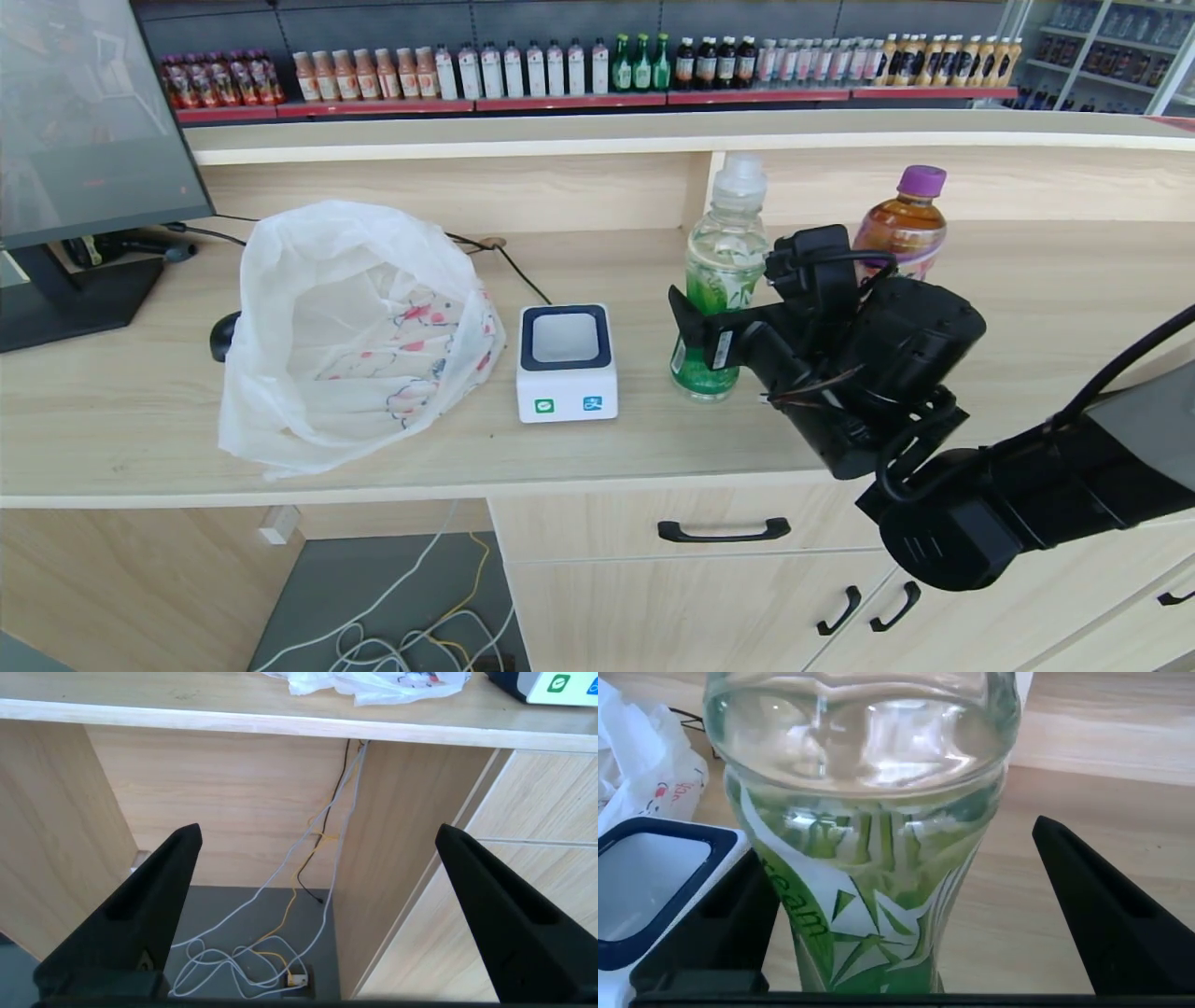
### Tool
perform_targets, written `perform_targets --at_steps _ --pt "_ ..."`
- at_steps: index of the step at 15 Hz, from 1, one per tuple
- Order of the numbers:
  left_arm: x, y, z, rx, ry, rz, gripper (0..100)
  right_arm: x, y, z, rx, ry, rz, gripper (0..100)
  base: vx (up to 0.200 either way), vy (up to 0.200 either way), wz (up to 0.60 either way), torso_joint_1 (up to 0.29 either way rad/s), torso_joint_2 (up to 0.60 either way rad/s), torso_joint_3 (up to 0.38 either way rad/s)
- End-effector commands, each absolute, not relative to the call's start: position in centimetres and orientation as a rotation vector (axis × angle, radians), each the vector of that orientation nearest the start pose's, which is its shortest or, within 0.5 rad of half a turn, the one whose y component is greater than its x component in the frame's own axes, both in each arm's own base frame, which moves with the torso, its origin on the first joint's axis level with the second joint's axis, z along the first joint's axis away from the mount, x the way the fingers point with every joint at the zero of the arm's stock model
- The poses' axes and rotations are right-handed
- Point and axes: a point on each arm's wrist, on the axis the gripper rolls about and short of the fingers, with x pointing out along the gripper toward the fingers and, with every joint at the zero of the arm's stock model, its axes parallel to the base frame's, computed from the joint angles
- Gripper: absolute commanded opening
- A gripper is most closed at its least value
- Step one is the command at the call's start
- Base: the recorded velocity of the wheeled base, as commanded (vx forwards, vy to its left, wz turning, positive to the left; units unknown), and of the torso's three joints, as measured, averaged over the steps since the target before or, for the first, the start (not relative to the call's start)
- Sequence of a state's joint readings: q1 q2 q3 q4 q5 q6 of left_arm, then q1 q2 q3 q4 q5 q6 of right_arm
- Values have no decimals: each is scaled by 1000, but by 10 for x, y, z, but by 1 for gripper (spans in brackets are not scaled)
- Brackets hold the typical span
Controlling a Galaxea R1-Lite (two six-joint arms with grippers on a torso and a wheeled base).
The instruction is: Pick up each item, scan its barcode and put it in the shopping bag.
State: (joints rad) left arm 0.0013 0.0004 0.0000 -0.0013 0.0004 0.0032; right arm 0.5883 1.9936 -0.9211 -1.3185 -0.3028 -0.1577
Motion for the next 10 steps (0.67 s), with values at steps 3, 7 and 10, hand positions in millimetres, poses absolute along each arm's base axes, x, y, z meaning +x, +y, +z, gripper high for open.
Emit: perform_targets --at_steps 3,7,10 --pt "-23 0 76 3 -2 2 100 320 206 184 -49 -260 298 100 0 0 0 0 0 0" --pt "-23 0 76 3 -2 2 100 327 207 187 -48 -268 301 100 0 0 0 0 0 0" --pt "-23 0 76 3 -2 3 100 330 208 189 -44 -278 297 100 0 0 0 0 0 0"
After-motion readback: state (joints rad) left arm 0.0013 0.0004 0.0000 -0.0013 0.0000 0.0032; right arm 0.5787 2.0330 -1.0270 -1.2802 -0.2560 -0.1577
